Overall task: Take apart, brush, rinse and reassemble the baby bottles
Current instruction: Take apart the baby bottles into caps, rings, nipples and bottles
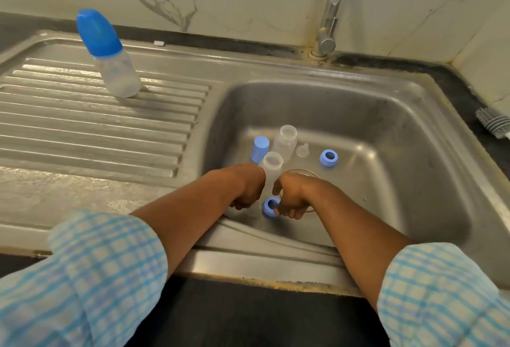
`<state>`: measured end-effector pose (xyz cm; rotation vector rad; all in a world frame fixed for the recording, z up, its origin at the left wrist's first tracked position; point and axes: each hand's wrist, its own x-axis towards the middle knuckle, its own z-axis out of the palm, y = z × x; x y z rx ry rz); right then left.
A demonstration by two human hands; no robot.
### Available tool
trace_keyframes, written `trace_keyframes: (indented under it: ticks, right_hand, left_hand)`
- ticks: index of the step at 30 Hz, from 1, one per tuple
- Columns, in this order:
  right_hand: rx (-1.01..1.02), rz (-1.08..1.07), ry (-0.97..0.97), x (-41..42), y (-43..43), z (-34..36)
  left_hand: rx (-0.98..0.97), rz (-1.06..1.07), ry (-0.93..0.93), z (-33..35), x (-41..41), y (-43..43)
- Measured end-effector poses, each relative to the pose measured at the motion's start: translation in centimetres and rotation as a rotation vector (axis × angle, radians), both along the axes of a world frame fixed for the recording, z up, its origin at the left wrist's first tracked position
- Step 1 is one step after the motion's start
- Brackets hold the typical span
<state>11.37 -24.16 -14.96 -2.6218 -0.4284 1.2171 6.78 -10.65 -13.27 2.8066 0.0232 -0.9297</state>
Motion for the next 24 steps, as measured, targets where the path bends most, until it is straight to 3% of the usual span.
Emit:
trace_keyframes:
  ticks: [9, 15, 19, 21, 24]
  right_hand:
    - [-0.095, -0.213, 0.037, 1.1, -1.7, 0.8]
    - [0.003, -0.386, -0.097, 2.0, -3.3, 3.2]
    - [0.122, -0.426, -0.578, 2.5, -4.2, 5.3]
    - [0.260, -0.443, -0.773, 2.0, -3.8, 7.3]
    - [0.573, -0.415, -0.844, 0.4, -0.8, 10.5]
  left_hand:
    - [-0.092, 0.073, 0.055, 1.1, -0.7, 0.3]
    - [-0.498, 0.251, -0.026, 4.3, -2.1, 0.9]
    - [-0.865, 0.440, -0.392, 7.7, -3.4, 2.1]
    - [-0.842, 0.502, -0.677, 8.9, -3.8, 4.0]
    - [-0.690, 0.629, -1.074, 9.7, -4.5, 8.0]
